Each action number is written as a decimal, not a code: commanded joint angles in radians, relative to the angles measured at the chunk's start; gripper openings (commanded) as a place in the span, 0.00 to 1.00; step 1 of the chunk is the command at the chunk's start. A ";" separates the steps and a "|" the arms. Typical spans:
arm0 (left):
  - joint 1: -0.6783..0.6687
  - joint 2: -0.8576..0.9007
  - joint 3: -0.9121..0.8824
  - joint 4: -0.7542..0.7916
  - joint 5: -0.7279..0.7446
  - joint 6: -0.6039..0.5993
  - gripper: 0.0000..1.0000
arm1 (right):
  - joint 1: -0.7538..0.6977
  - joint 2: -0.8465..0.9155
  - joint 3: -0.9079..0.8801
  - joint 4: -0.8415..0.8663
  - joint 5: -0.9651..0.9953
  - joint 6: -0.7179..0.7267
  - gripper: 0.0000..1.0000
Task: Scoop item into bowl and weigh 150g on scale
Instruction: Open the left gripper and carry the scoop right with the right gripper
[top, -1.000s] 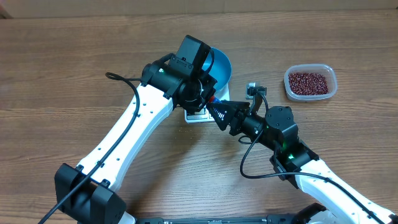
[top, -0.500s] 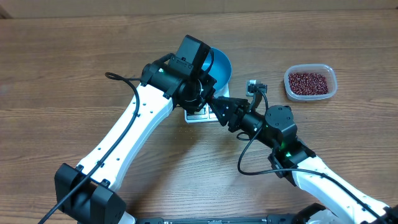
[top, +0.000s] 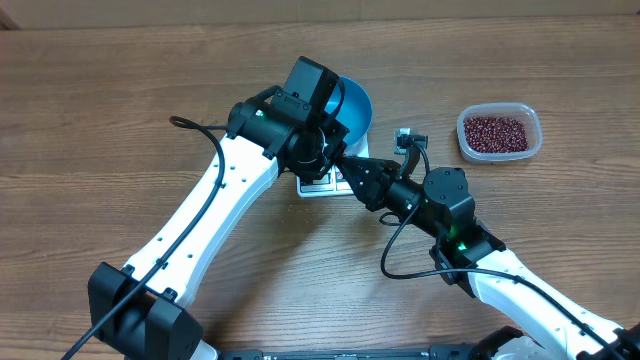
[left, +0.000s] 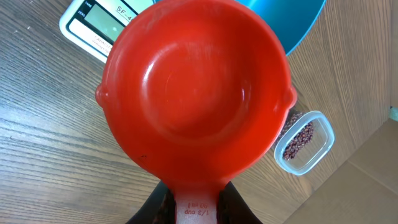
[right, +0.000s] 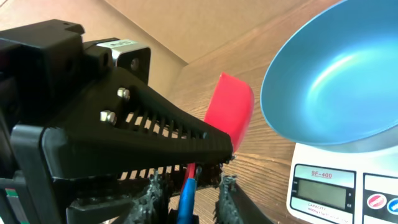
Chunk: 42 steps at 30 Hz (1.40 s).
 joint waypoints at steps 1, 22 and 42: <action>-0.007 0.003 0.018 0.001 0.006 -0.014 0.04 | 0.006 0.004 0.035 -0.002 0.002 -0.002 0.20; 0.003 -0.171 0.101 0.012 -0.141 0.650 0.94 | -0.087 -0.192 0.037 -0.294 -0.015 -0.069 0.04; -0.032 -0.167 0.098 -0.127 -0.472 0.896 1.00 | -0.369 -0.483 0.037 -0.859 0.070 -0.225 0.04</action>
